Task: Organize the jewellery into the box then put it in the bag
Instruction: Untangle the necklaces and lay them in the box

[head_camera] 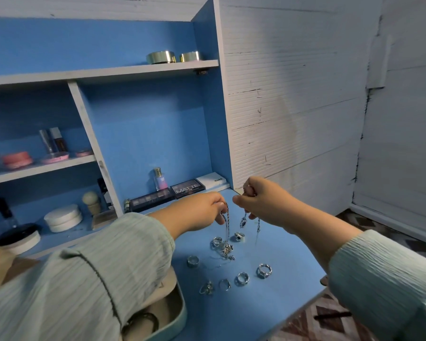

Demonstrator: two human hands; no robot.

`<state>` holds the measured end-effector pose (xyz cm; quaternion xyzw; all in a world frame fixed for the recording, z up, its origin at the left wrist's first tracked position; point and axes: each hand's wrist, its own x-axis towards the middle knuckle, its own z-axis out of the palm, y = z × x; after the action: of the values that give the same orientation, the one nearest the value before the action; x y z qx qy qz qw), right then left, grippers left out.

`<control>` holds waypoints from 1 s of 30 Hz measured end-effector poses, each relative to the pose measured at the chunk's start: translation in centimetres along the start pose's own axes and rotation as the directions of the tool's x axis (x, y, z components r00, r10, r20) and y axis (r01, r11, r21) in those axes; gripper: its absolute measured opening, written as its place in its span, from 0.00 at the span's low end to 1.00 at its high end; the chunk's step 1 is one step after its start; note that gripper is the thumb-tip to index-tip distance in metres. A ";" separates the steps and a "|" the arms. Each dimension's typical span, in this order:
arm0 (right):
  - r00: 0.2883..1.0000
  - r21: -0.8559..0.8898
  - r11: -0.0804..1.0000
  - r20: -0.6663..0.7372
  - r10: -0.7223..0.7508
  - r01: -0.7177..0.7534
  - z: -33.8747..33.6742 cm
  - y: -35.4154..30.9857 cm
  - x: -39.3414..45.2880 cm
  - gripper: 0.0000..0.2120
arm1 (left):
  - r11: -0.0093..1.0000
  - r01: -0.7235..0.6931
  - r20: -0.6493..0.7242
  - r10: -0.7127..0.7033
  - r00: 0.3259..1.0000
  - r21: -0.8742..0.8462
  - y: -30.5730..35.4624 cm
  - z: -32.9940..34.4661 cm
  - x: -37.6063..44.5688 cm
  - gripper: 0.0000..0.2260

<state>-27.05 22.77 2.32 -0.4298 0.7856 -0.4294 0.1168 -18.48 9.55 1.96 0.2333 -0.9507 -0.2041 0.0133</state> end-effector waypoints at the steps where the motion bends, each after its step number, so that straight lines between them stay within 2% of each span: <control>1: 1.000 0.001 1.000 0.003 -0.006 0.006 0.0 -0.1 0.0 0.14 | 1.000 -0.004 -0.021 0.004 1.000 -0.005 0.0 -0.1 0.0 0.10; 3: 1.000 0.006 1.000 0.014 -0.002 0.002 0.1 -0.2 0.0 0.14 | 0.999 -0.014 -0.085 0.011 0.996 -0.045 0.0 -0.3 0.0 0.10; 5: 0.999 0.042 0.999 0.029 0.024 -0.025 0.1 -0.4 0.1 0.17 | 0.991 -0.032 -0.157 0.011 0.988 -0.133 0.2 -0.7 -0.3 0.11; 8: 0.999 0.096 0.995 0.031 0.038 -0.041 -0.2 -0.9 0.2 0.17 | 0.960 -0.065 -0.256 -0.007 0.967 -0.271 0.3 -1.6 -0.8 0.13; 12: 1.000 0.060 0.998 -0.005 -0.010 0.010 -0.8 -2.2 0.0 0.16 | 0.855 -0.100 -0.323 -0.082 0.943 -0.508 0.7 -3.6 -1.6 0.12; 15: 0.999 0.043 0.998 -0.005 -0.041 0.041 -1.0 -3.0 -0.2 0.13 | 0.754 -0.107 -0.297 -0.121 0.947 -0.648 1.2 -4.5 -2.2 0.12; 19: 0.995 0.023 0.995 -0.008 -0.101 0.101 -1.2 -4.7 -0.6 0.14 | 0.654 -0.119 -0.256 -0.118 0.959 -0.747 1.4 -5.2 -3.8 0.11; 30: 0.966 -0.158 0.953 0.030 -0.258 0.260 -1.8 -9.2 -2.0 0.11 | 0.525 -0.155 -0.208 -0.044 0.977 -0.837 2.6 -4.9 -8.0 0.07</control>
<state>-21.56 22.98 10.16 -0.5390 0.7540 -0.3743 0.0279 -11.94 13.35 8.08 0.1863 -0.7315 -0.6149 0.2284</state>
